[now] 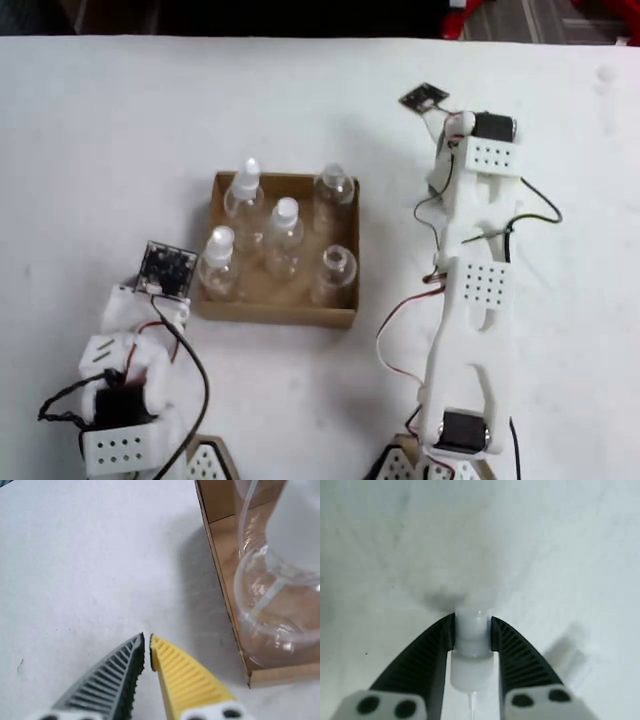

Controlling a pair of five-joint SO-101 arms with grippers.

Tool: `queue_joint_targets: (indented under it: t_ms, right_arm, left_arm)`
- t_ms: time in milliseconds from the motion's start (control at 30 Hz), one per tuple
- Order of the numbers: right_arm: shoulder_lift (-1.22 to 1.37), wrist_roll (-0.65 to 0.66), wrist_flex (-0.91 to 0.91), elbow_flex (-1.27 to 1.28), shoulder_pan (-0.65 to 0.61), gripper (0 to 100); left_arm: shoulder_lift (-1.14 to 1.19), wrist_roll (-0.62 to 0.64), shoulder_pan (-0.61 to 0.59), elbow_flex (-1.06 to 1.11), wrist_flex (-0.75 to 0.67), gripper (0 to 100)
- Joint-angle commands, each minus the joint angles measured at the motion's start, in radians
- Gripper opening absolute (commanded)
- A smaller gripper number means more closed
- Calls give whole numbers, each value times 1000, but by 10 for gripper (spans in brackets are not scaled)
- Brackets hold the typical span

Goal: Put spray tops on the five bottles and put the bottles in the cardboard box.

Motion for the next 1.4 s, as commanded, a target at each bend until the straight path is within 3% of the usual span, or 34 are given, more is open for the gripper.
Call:
queue_joint_targets:
  t_ms: [0,333,400,533,600,933,1167,1367]
  right_arm:
    - [-163,3,28,-18,-24,15]
    - [-628,-14,33,-3,-93,15]
    - [-708,-129,33,37,-108,15]
    - [-872,-546,31,169,-120,15]
    - [-947,-655,28,230,-122,15]
    - [-1231,-802,30,427,-125,15]
    - [-1557,-802,24,753,-262,15]
    - [-1771,-807,-239,1122,-308,16]
  left_arm:
    - [-5,-11,13,-2,5,21]
    - [-5,-11,13,-2,5,21]
    - [-5,-11,13,-2,5,21]
    - [-5,-11,13,-2,5,21]
    - [-5,-11,13,-2,5,21]
    - [-5,-11,13,-2,5,21]
    - [-5,-11,13,-2,6,21]
    - [-5,-9,13,-2,6,21]
